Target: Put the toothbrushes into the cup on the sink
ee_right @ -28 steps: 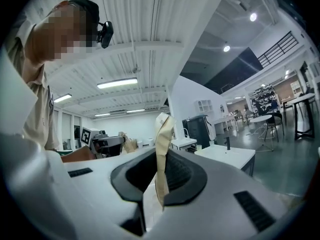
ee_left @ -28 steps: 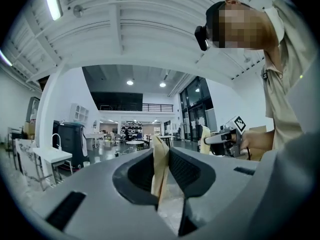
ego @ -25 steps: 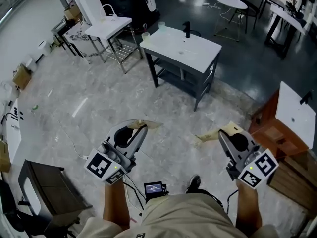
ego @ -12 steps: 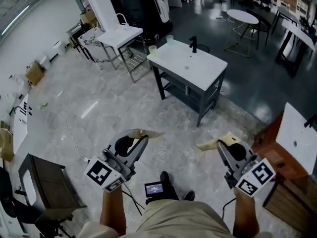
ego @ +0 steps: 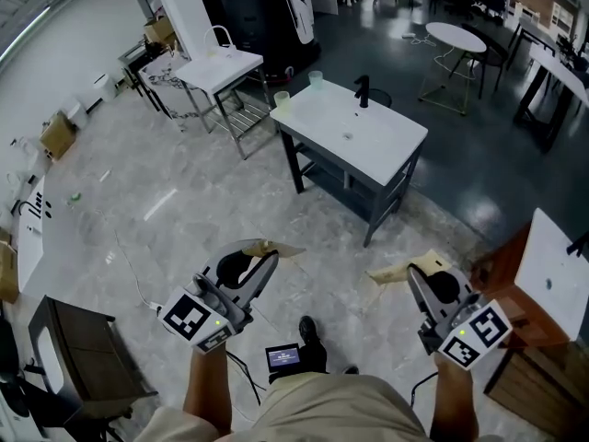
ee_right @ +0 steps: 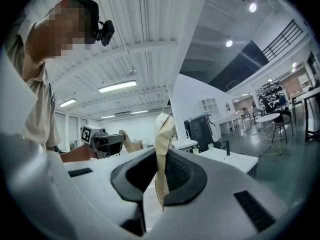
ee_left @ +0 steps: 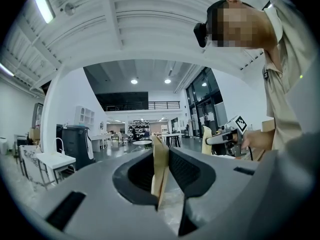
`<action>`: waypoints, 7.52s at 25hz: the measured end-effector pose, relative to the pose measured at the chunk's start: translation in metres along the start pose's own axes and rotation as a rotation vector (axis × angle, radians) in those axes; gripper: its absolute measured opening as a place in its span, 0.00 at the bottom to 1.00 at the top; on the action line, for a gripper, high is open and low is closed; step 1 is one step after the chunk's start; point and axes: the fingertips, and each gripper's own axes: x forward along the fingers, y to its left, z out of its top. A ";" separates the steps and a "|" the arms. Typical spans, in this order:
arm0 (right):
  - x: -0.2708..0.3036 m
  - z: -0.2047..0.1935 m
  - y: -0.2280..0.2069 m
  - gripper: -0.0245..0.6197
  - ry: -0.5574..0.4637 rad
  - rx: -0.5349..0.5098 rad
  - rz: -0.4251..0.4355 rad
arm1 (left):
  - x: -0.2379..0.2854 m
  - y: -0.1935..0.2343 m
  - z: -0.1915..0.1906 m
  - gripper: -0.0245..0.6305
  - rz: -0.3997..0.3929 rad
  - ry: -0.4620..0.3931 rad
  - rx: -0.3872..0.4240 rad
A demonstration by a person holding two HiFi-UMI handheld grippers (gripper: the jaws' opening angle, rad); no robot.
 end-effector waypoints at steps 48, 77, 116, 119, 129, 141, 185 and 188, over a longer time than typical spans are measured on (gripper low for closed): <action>0.402 0.059 -0.335 0.09 -0.014 0.040 0.092 | 0.295 0.389 -0.026 0.17 0.064 0.046 0.011; 0.601 0.075 -0.514 0.09 -0.001 0.039 0.022 | 0.443 0.602 -0.064 0.17 0.057 0.051 -0.007; 0.998 -0.145 -0.756 0.09 0.317 0.101 -0.206 | 0.506 0.861 -0.248 0.17 0.023 0.156 -0.276; 1.000 -0.155 -0.759 0.09 0.340 0.110 -0.205 | 0.506 0.862 -0.250 0.17 0.020 0.157 -0.281; 0.985 -0.152 -0.778 0.37 0.365 0.056 -0.312 | 0.509 0.852 -0.247 0.17 0.015 0.153 -0.272; 0.912 -0.058 -0.737 0.41 0.155 0.043 -0.368 | 0.506 0.817 -0.212 0.17 0.032 0.133 -0.209; 0.744 -0.019 -0.506 0.05 0.248 -0.157 0.047 | 0.520 0.794 -0.272 0.17 0.130 0.183 -0.171; 0.755 -0.031 -0.507 0.05 0.269 -0.144 0.052 | 0.524 0.801 -0.291 0.17 0.127 0.193 -0.197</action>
